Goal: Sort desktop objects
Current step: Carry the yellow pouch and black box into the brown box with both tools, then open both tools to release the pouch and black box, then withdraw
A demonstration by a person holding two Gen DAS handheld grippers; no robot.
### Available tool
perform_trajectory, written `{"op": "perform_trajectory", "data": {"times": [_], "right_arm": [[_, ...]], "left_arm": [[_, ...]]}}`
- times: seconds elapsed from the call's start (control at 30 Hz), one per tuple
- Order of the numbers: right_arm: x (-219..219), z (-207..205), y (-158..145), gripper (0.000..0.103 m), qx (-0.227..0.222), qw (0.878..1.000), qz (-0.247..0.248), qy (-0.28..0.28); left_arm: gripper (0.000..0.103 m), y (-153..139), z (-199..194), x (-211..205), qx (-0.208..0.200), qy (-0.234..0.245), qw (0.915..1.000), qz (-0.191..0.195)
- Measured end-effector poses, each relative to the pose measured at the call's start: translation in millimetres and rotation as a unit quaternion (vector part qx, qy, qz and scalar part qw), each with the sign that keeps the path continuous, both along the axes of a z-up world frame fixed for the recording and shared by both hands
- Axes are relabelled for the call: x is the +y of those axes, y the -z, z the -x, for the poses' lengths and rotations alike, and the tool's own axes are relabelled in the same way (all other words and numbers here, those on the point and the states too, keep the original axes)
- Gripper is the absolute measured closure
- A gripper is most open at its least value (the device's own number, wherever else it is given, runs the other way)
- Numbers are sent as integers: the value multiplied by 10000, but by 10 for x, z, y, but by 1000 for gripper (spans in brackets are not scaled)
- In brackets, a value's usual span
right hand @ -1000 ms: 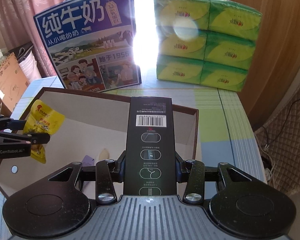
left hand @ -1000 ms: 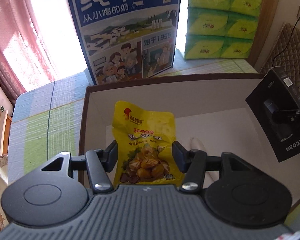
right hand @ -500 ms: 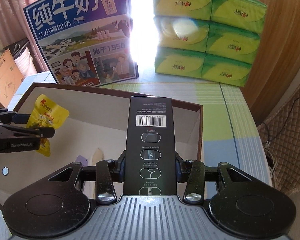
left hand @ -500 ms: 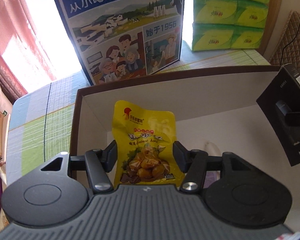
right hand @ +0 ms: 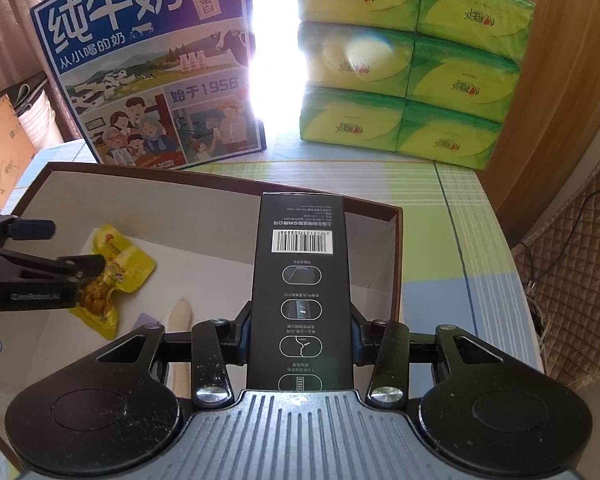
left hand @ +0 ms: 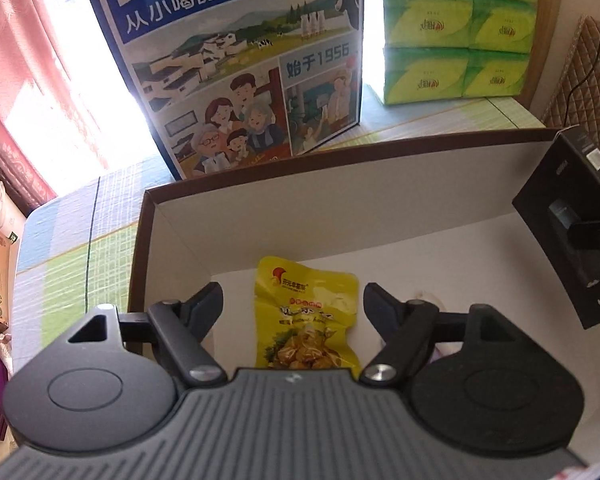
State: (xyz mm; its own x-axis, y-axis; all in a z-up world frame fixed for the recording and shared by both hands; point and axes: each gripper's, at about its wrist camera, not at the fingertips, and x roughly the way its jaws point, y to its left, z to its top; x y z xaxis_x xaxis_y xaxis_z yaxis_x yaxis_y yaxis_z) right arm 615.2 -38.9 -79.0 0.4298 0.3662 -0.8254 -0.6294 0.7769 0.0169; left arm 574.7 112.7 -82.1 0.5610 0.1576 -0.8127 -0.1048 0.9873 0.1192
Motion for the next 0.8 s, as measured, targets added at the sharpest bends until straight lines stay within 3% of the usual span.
{"op": "perform_trajectory", "data": {"times": [0.23, 0.27, 0.33, 0.37, 0.47, 0.6, 0.8], "right_arm": [[-5, -32, 8, 61, -292, 9995, -25, 75], [2, -23, -10, 58, -342, 9994, -27, 3], [-5, 4, -59, 35, -430, 9990, -75, -89], [-26, 24, -93, 31, -463, 9988, -148, -117], [-85, 90, -181, 27, -431, 9982, -343, -221], [-206, 235, -262, 13, -413, 9974, -504, -312], [-390, 469, -363, 9, -318, 9967, -677, -304]], "left_arm": [[29, -97, 89, 31, -49, -32, 9999, 128], [29, -119, 106, 32, -54, -34, 9999, 138], [27, -182, 161, 31, -102, -45, 9998, 147], [26, -215, 191, 29, -119, -51, 9998, 153], [22, -311, 313, 18, -162, -43, 9997, 182], [18, -425, 496, -9, -226, -86, 9995, 179], [16, -589, 792, -63, -304, -291, 9985, 339]]}}
